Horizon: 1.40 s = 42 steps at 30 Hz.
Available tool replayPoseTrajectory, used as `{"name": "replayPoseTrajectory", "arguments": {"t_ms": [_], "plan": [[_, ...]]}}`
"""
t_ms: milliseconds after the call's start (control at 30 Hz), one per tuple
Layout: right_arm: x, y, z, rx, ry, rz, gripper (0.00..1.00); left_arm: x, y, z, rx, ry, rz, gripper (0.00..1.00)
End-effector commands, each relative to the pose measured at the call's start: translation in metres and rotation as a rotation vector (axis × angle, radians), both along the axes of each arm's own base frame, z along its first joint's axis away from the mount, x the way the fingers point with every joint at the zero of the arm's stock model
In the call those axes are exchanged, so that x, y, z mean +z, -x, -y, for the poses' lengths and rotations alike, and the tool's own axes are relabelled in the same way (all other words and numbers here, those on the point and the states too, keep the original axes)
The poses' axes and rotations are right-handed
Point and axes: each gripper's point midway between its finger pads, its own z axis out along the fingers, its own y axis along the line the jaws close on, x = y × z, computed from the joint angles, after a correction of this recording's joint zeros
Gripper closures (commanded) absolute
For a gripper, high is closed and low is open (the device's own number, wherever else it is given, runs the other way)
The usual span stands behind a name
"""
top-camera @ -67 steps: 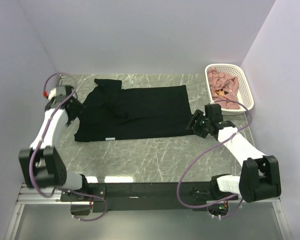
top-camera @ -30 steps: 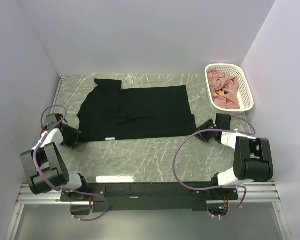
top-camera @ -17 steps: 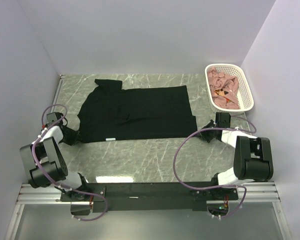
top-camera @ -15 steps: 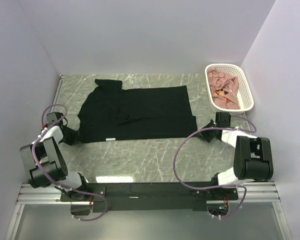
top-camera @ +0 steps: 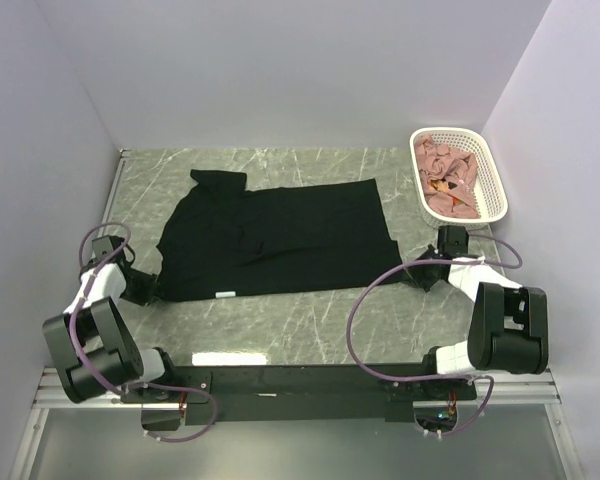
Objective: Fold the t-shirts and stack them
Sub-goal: Fold the tshirt
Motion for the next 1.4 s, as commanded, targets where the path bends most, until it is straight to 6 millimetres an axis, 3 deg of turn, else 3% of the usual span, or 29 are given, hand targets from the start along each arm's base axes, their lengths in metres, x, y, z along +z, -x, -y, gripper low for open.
{"name": "replayPoseTrajectory", "arguments": {"t_ms": [0, 200, 300, 400, 533, 600, 667, 733, 767, 800, 833, 867, 900, 933, 1000, 1033, 1100, 1133, 1167, 1200, 1267, 1300, 1367], "plan": [[-0.009, 0.022, 0.031, -0.038, 0.146, -0.077, 0.88, 0.007, 0.013, -0.018, 0.100, -0.060, -0.013, 0.99], [0.000, 0.020, 0.031, -0.027, 0.151, -0.051, 0.61, 0.007, 0.015, -0.006, 0.077, -0.011, 0.002, 0.77], [0.013, 0.016, 0.034, -0.022, 0.173, -0.016, 0.51, 0.023, 0.011, -0.008, 0.072, -0.035, 0.054, 0.66], [0.038, 0.006, 0.035, -0.013, 0.196, 0.063, 0.43, 0.038, 0.006, -0.011, 0.071, -0.058, 0.096, 0.53], [0.082, -0.015, 0.021, 0.069, 0.229, 0.209, 0.42, 0.071, -0.002, -0.020, 0.070, -0.116, 0.159, 0.39], [0.103, -0.027, -0.001, 0.160, 0.234, 0.292, 0.42, 0.082, -0.001, -0.031, 0.084, -0.186, 0.166, 0.38], [0.122, -0.036, -0.027, 0.264, 0.226, 0.370, 0.44, 0.093, -0.006, -0.028, 0.064, -0.215, 0.185, 0.38], [0.132, -0.039, -0.073, 0.414, 0.158, 0.440, 0.44, 0.107, -0.013, -0.027, 0.046, -0.249, 0.224, 0.40], [0.139, -0.041, -0.091, 0.469, 0.123, 0.477, 0.45, 0.113, -0.019, -0.019, 0.013, -0.257, 0.248, 0.41], [0.148, -0.042, -0.121, 0.555, 0.071, 0.538, 0.46, 0.121, -0.024, -0.015, -0.003, -0.266, 0.281, 0.44], [0.143, -0.039, -0.142, 0.620, 0.010, 0.530, 0.46, 0.124, -0.030, -0.007, -0.030, -0.249, 0.309, 0.46], [0.151, -0.039, -0.159, 0.672, -0.029, 0.559, 0.47, 0.128, -0.039, 0.006, -0.074, -0.236, 0.346, 0.48], [0.160, -0.042, -0.180, 0.729, -0.069, 0.612, 0.49, 0.123, -0.043, 0.015, -0.099, -0.207, 0.354, 0.51], [0.150, -0.036, -0.205, 0.798, -0.119, 0.592, 0.49, 0.120, -0.047, 0.026, -0.129, -0.170, 0.372, 0.52], [0.166, -0.032, -0.243, 0.907, -0.220, 0.666, 0.51, 0.103, -0.053, 0.040, -0.164, -0.142, 0.375, 0.55], [0.153, -0.024, -0.266, 0.966, -0.261, 0.630, 0.51, 0.097, -0.054, 0.045, -0.176, -0.124, 0.374, 0.57], [0.160, -0.024, -0.303, 1.063, -0.312, 0.653, 0.53, 0.078, -0.055, 0.055, -0.199, -0.100, 0.360, 0.59], [0.147, -0.024, -0.305, 1.069, -0.317, 0.623, 0.53, 0.071, -0.055, 0.057, -0.206, -0.089, 0.353, 0.59], [0.157, -0.022, -0.324, 1.112, -0.337, 0.652, 0.53, 0.065, -0.054, 0.060, -0.210, -0.078, 0.345, 0.60], [0.142, -0.021, -0.337, 1.140, -0.358, 0.617, 0.53, 0.051, -0.049, 0.061, -0.209, -0.067, 0.305, 0.60], [0.145, -0.021, -0.360, 1.187, -0.391, 0.623, 0.54, 0.041, -0.046, 0.060, -0.204, -0.063, 0.277, 0.61], [0.128, -0.021, -0.369, 1.205, -0.412, 0.583, 0.54, 0.032, -0.042, 0.060, -0.196, -0.055, 0.246, 0.63], [0.127, -0.022, -0.385, 1.224, -0.457, 0.579, 0.54, 0.023, -0.038, 0.060, -0.182, -0.046, 0.227, 0.64]]}}
